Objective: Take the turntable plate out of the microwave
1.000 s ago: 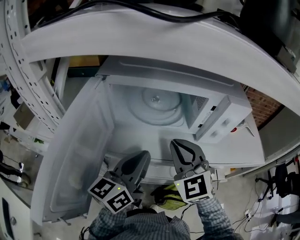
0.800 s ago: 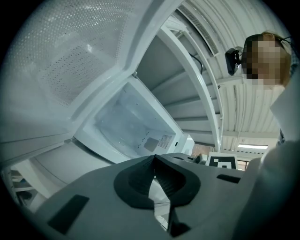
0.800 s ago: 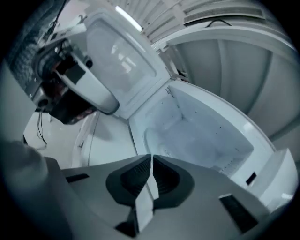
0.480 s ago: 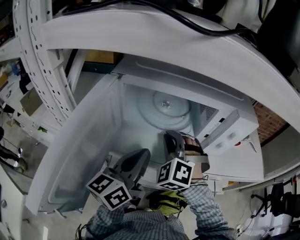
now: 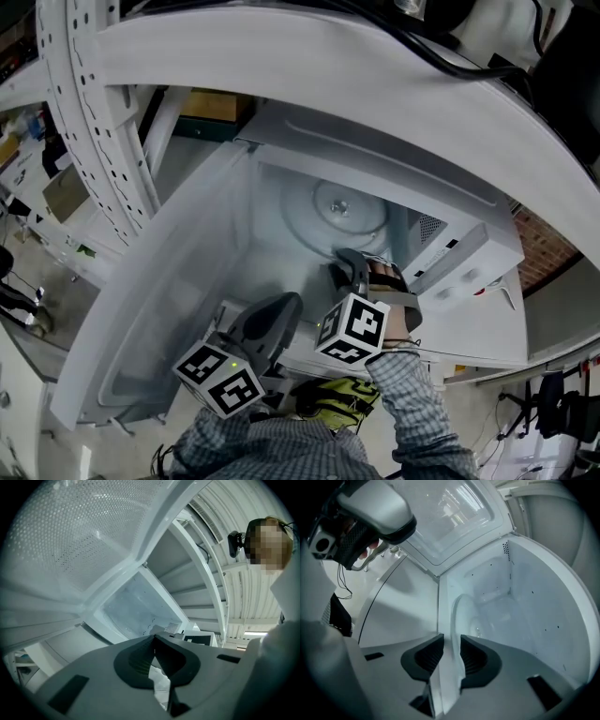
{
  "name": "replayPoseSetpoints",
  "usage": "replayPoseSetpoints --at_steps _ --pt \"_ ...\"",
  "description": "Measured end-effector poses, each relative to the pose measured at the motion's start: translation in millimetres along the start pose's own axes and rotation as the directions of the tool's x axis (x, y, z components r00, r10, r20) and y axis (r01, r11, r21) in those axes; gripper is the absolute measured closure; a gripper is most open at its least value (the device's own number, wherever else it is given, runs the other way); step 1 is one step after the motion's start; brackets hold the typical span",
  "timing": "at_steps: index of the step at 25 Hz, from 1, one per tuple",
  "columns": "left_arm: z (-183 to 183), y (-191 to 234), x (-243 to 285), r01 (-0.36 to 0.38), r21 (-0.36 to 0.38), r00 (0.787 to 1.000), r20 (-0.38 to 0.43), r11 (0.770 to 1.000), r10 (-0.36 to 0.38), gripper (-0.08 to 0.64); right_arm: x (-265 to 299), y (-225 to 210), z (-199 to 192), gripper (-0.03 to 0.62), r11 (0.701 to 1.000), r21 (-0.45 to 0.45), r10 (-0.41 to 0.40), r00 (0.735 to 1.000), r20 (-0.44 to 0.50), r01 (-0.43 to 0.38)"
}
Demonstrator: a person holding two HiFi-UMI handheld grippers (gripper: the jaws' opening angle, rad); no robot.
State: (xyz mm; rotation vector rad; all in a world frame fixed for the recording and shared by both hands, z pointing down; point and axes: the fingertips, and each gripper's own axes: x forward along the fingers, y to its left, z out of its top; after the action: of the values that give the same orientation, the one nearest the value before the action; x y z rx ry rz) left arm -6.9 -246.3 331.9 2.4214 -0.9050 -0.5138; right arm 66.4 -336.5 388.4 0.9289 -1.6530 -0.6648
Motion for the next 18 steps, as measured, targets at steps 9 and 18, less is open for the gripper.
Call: replayPoseSetpoints --at_steps 9,18 --pt "-4 -3 2 0.019 -0.037 1.0 -0.005 0.999 -0.019 0.551 -4 -2 4 0.53 0.99 -0.014 0.137 0.99 -0.018 -0.137" --pt "-4 3 6 0.031 -0.207 1.0 0.014 0.978 -0.028 0.551 -15 0 5 0.552 0.995 -0.08 0.051 0.998 -0.029 -0.054"
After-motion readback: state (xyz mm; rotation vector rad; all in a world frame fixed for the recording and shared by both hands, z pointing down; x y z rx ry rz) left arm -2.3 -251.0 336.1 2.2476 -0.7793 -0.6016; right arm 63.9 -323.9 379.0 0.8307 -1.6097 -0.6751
